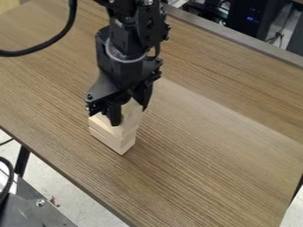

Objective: Remove the white arch from the tower and put in the center of the table

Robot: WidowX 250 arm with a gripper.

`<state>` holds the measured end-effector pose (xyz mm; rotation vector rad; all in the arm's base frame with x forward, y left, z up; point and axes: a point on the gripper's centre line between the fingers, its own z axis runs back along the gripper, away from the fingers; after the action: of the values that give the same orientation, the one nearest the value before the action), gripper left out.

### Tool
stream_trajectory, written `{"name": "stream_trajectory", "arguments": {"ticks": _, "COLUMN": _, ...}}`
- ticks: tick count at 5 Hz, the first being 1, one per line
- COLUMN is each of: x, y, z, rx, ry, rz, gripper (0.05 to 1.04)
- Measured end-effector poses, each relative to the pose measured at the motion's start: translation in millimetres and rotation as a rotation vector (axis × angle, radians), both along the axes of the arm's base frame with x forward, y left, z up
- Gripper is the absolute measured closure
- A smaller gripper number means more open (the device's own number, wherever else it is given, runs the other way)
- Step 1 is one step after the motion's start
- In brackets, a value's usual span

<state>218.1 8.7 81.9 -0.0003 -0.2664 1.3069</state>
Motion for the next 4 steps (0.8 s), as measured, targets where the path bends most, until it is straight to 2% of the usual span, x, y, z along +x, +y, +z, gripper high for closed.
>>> {"name": "stream_trajectory", "arguments": {"ticks": 1, "x": 8.3, "y": -9.7, "z": 30.3, "rx": -0.024, "ry": -0.092, "rz": -0.012, "gripper": 0.491}}
{"name": "stream_trajectory", "arguments": {"ticks": 2, "x": 20.1, "y": -20.1, "z": 66.1, "rx": -0.052, "ry": -0.188, "rz": -0.088, "gripper": 0.491}}
{"name": "stream_trajectory", "arguments": {"ticks": 3, "x": 39.9, "y": -32.4, "z": 77.3, "rx": -0.056, "ry": -0.140, "rz": -0.350, "gripper": 0.491}}
{"name": "stream_trajectory", "arguments": {"ticks": 4, "x": 61.7, "y": -19.5, "z": 67.6, "rx": -0.106, "ry": -0.042, "rz": -0.576, "gripper": 0.491}}
